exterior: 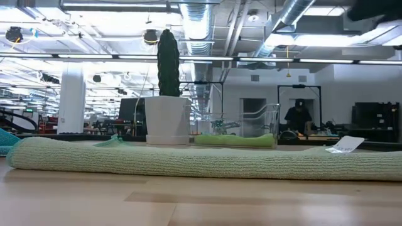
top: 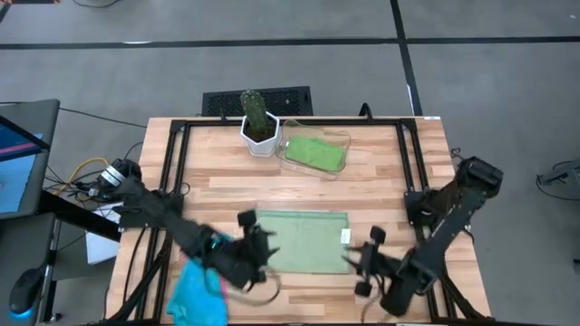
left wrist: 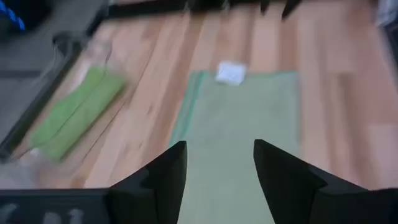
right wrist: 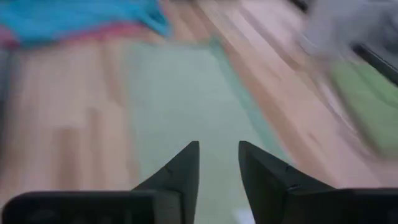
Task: Fold microfiber towels
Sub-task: Fold the light green towel
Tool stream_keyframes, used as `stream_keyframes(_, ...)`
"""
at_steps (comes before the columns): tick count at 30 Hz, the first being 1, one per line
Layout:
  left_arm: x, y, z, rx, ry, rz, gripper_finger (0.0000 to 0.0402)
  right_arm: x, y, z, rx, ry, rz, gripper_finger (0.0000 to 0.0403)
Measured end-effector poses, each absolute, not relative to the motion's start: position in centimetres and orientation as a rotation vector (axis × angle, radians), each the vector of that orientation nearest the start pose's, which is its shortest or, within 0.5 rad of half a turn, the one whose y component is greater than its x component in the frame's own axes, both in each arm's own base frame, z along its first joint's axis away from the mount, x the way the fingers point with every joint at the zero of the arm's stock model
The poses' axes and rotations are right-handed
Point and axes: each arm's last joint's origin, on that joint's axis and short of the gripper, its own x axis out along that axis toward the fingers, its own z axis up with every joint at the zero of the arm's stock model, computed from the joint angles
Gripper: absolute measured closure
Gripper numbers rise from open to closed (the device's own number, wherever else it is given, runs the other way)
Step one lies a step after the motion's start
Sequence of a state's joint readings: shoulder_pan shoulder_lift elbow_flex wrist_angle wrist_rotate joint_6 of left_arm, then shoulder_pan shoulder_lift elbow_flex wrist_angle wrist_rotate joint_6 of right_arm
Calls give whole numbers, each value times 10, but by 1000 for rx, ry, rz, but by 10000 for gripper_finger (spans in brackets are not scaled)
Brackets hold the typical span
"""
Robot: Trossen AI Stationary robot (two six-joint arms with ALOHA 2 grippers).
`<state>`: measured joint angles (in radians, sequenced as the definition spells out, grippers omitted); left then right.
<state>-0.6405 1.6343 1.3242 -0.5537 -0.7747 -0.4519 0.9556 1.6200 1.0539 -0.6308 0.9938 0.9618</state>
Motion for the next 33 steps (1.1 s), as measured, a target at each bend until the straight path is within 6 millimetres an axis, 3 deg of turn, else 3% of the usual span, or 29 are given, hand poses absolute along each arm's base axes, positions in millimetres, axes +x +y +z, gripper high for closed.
stream_keyframes(5,269,-215,236,114,499,253,294,193,252,155,-110,473,-305,322)
stream_keyframes(9,258,-216,200,35,498,240,372,204,255,124,-79,481,-338,363)
stream_keyframes(11,251,-213,185,3,546,230,392,207,257,115,-70,479,-339,384)
stream_keyframes(20,234,-211,150,-70,618,262,400,206,258,91,1,479,-375,382)
stream_keyframes(33,236,-220,99,-83,716,293,401,201,255,58,59,521,-411,393)
